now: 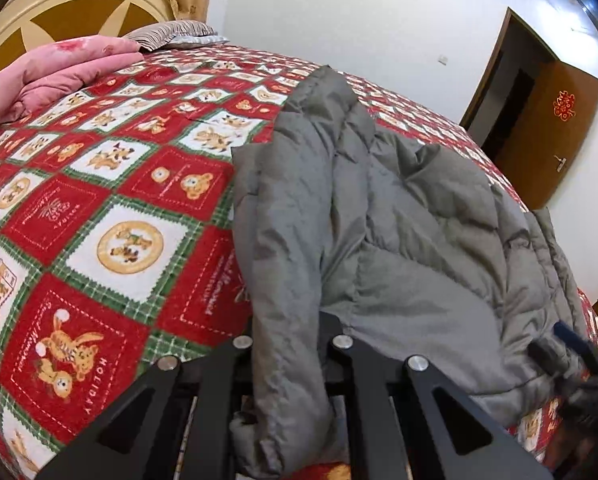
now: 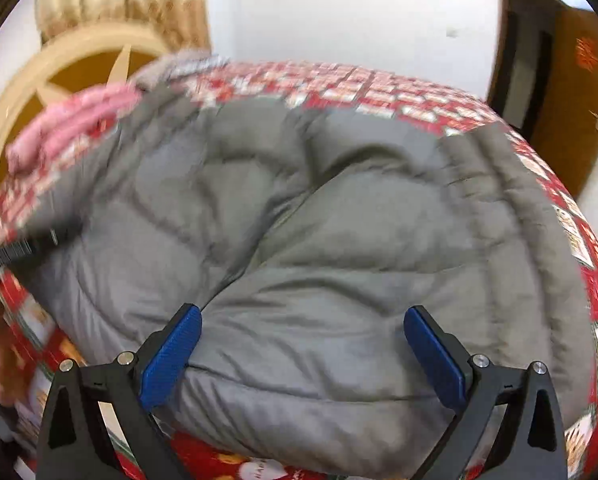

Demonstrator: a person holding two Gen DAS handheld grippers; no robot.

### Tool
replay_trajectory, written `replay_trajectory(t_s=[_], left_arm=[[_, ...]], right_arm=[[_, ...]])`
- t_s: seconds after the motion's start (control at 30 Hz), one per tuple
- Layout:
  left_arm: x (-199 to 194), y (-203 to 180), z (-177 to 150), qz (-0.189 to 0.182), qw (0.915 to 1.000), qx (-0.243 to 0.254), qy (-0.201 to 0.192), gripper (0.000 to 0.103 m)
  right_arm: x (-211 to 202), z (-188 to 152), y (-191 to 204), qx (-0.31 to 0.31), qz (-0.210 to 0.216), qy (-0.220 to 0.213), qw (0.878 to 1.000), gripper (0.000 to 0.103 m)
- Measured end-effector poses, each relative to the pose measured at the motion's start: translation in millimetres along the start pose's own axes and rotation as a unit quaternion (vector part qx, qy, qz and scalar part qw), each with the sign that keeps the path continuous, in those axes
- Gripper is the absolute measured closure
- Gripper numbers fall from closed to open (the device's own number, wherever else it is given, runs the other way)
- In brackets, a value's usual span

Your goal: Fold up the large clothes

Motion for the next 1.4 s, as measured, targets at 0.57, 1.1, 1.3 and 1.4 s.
replay_trajectory(t_s=[0.57, 1.1, 1.3, 1.4], left_arm=[[-10.2, 8.1, -3.2, 0.030, 0.9992, -0.008, -0.026, 0.057], [-19.7, -10.4, 9.9, 0.008, 0.9993, 0.018, -0.031, 0.093], [-65.3, -71.6, 43.7, 0.024, 0.9903, 0.103, -0.090, 0.094], [-96.3, -123.9, 59.8, 0.021, 0.9773, 0.166, -0.130, 0.094]], right_arm=[[113.6, 58.5, -10.7, -0.047, -0.095, 0.083, 0.991, 0.002], [-16.6, 21.5, -86.6, -0.019, -0.092, 0.010, 0.995, 0.002], [9.0, -24.3, -133.8, 0.015, -0.097, 0.066, 0.993, 0.002], [-0.8, -20.0, -133.7, 0.010, -0.092, 0.058, 0.994, 0.002]])
Point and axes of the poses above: each gripper's, at about its wrist camera, not at the fingertips, and x roughly the way its jaws point, y to its left, z to its top, the point moved 8 cm from there along x, roughly the way its jaws point
